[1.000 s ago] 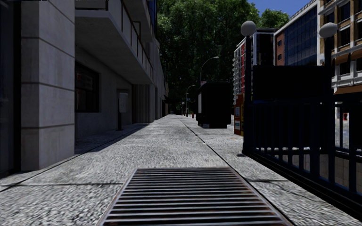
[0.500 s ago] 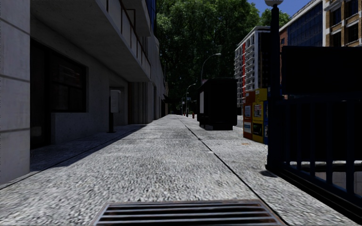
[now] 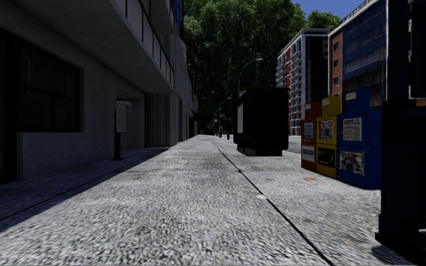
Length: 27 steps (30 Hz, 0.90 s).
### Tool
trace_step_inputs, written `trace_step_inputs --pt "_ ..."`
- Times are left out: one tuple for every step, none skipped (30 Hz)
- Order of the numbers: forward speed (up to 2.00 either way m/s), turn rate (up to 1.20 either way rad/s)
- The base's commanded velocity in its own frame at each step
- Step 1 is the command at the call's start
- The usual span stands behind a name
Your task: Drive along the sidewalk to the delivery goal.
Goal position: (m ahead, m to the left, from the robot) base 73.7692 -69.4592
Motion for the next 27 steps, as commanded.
trace_step_inputs --pt "2.00 0.00" --pt "2.00 0.00" --pt "2.00 0.00" --pt "2.00 0.00" --pt "2.00 0.00" --pt "2.00 0.00" --pt "2.00 0.00" --pt "2.00 0.00" --pt "2.00 0.00" --pt "2.00 0.00" --pt "2.00 0.00" --pt "2.00 0.00" --pt "2.00 0.00" --pt "2.00 0.00" --pt "2.00 0.00" --pt "2.00 0.00" --pt "2.00 0.00" --pt "2.00 0.00" --pt "2.00 0.00" --pt "2.00 0.00" --pt "2.00 0.00" --pt "2.00 0.00" --pt "2.00 0.00" --pt "2.00 0.00" --pt "2.00 0.00" --pt "2.00 0.00" --pt "2.00 0.00"
